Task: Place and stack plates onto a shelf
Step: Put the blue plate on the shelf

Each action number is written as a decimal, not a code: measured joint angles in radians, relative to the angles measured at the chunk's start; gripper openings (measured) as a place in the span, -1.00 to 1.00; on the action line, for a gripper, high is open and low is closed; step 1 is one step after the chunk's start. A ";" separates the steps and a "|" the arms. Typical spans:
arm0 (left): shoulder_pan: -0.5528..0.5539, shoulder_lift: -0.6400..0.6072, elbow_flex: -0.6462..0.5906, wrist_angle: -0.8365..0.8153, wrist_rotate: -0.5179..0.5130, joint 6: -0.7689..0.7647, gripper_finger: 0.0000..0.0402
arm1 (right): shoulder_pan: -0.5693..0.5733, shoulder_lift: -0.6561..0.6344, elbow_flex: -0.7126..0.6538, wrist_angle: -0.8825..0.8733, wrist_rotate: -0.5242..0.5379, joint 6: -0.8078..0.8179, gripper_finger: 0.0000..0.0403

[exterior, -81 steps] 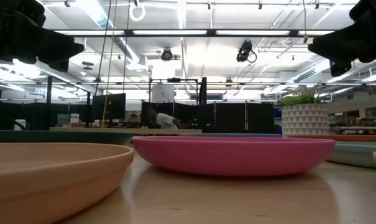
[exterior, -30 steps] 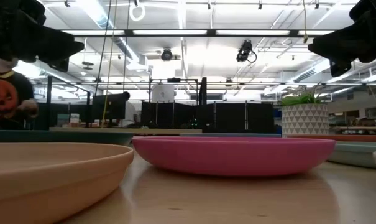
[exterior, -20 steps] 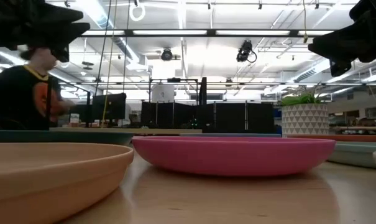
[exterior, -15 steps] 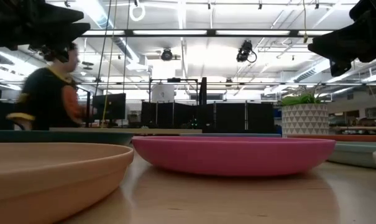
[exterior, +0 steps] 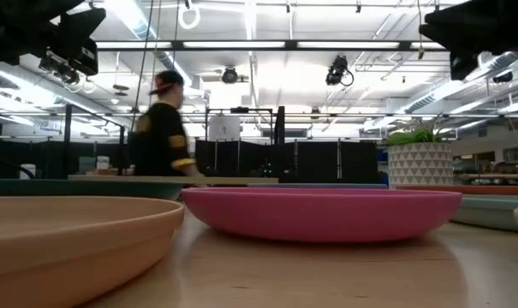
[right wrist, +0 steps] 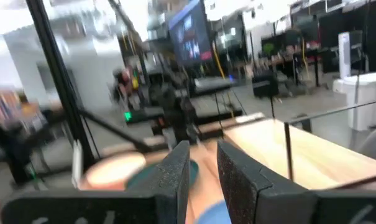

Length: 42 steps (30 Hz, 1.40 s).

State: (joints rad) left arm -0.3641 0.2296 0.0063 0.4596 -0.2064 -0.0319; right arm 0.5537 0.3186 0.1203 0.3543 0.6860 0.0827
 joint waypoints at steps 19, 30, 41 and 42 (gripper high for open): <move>0.001 0.013 0.000 0.059 -0.063 0.204 -0.29 | -0.135 0.550 0.272 -0.345 -0.157 0.168 -0.61; 0.003 0.014 0.000 0.060 -0.207 0.332 -0.29 | -0.254 1.003 0.607 -0.625 -0.187 -0.002 -0.38; 0.003 0.014 0.000 0.014 -0.340 0.281 -0.29 | -0.302 1.279 0.874 -0.954 -0.345 -0.143 0.01; 0.003 0.014 0.000 0.013 -0.341 0.281 -0.29 | -0.302 1.296 0.881 -0.967 -0.347 -0.159 0.02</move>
State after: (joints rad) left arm -0.3608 0.2440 0.0063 0.4725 -0.5472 0.2493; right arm 0.2516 1.6148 1.0011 -0.6123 0.3392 -0.0761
